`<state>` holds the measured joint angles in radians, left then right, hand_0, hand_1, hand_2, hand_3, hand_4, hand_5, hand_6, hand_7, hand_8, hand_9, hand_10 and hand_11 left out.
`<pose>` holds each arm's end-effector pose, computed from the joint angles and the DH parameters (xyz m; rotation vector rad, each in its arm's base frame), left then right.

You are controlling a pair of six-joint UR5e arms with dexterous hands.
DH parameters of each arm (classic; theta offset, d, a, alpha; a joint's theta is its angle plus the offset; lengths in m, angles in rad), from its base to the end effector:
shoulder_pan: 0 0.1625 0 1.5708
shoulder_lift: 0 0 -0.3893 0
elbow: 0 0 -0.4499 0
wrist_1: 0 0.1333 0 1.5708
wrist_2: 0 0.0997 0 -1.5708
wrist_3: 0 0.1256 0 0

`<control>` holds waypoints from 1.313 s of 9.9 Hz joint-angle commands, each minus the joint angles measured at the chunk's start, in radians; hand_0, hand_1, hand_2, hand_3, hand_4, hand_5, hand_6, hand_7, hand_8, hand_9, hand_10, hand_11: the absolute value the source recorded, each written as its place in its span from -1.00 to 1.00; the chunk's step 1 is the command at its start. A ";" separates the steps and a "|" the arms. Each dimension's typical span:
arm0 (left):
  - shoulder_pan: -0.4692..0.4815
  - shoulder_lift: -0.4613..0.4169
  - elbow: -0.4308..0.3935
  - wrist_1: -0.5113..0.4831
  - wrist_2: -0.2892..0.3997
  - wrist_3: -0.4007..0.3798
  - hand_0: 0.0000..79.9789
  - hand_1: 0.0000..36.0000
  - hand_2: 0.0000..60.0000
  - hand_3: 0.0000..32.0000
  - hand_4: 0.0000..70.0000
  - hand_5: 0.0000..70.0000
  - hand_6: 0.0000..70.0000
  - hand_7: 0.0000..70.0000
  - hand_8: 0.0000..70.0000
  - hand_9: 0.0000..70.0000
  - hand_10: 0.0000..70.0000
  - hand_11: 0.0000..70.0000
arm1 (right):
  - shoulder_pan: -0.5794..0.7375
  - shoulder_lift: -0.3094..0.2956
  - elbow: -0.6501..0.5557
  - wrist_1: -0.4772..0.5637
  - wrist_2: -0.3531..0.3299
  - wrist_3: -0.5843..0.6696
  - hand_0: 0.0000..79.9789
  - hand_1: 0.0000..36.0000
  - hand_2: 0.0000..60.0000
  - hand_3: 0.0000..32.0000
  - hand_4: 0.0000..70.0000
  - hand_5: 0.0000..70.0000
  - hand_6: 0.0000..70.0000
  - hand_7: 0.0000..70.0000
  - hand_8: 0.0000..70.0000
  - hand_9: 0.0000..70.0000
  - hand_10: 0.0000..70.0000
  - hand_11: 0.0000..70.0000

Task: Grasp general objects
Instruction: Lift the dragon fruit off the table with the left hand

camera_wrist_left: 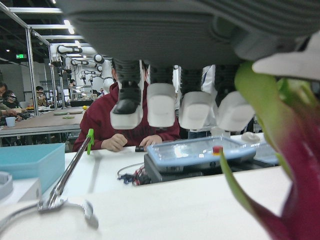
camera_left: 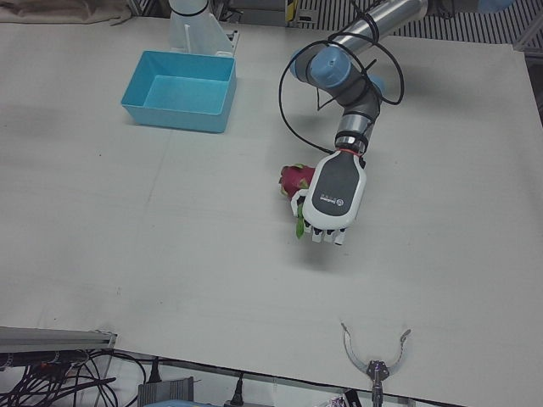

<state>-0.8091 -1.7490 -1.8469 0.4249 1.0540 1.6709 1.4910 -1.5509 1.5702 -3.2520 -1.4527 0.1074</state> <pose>0.2626 -0.5584 0.4446 1.0912 1.2803 -0.9531 0.1020 -0.5827 0.6537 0.0594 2.0530 -2.2435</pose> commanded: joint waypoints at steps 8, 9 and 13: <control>-0.130 -0.112 -0.222 0.101 0.087 -0.142 -1.00 -1.00 1.00 -1.00 1.00 0.72 1.00 1.00 1.00 1.00 1.00 1.00 | 0.002 0.000 0.004 0.000 0.000 0.000 -1.00 -1.00 -1.00 -1.00 -1.00 -1.00 -1.00 -1.00 -1.00 -1.00 -1.00 -1.00; -0.130 -0.106 -0.251 0.069 0.169 -0.158 -1.00 -1.00 1.00 -1.00 1.00 0.74 1.00 1.00 1.00 1.00 1.00 1.00 | 0.002 0.000 0.004 0.000 0.000 0.000 -1.00 -1.00 -1.00 -1.00 -1.00 -1.00 -1.00 -1.00 -1.00 -1.00 -1.00 -1.00; -0.020 -0.105 -0.344 -0.114 0.400 -0.178 -1.00 -1.00 1.00 -1.00 1.00 0.74 1.00 1.00 1.00 1.00 1.00 1.00 | 0.000 0.000 -0.001 0.000 0.000 0.000 -1.00 -1.00 -1.00 -1.00 -1.00 -1.00 -1.00 -1.00 -1.00 -1.00 -1.00 -1.00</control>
<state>-0.9194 -1.8378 -2.1419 0.4275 1.3252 1.5089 1.4914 -1.5509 1.5731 -3.2520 -1.4527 0.1074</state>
